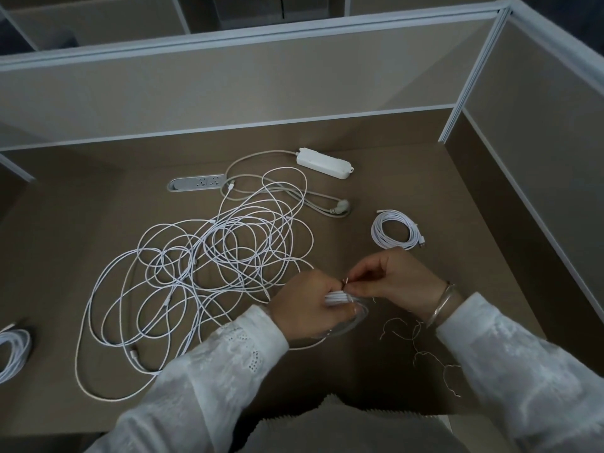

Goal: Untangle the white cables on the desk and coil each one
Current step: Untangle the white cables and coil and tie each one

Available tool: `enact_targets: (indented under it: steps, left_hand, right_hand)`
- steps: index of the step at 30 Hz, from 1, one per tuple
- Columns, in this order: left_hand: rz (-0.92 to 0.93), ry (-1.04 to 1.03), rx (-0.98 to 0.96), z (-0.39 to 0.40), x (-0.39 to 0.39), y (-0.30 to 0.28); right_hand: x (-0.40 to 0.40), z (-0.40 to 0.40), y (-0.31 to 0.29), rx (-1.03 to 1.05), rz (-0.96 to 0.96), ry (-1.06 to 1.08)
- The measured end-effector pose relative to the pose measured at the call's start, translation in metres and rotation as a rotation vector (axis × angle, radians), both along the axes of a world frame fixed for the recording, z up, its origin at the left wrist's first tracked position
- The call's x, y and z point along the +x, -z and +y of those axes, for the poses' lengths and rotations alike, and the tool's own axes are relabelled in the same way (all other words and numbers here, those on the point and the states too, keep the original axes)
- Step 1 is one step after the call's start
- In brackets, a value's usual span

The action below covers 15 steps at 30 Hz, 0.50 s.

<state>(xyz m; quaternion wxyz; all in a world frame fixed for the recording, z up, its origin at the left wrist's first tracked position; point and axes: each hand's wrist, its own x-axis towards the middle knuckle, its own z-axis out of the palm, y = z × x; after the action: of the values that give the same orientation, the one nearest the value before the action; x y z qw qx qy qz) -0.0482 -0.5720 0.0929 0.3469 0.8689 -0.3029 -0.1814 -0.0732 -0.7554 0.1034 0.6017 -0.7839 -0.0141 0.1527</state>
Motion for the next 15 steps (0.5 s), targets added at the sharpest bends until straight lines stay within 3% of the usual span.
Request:
enact_targets:
  steps: [5,9,12,15]
  left_hand:
    - [0.132,0.01,-0.088,0.003,0.001,0.0]
    - [0.373,-0.034,-0.235,0.005,0.003,-0.004]
    - [0.783,-0.048,-0.326,0.01,0.006,-0.013]
    - [1.162,0.124,-0.439,0.015,0.008,-0.018]
  right_hand:
    - [0.0,-0.001,0.006,0.176,0.116,-0.004]
    - [0.002,-0.009,0.011,0.398,0.231,0.014]
    - [0.001,-0.009,0.005,0.314,0.028,-0.09]
    - [-0.001,-0.002,-0.013,0.115,-0.232,-0.177]
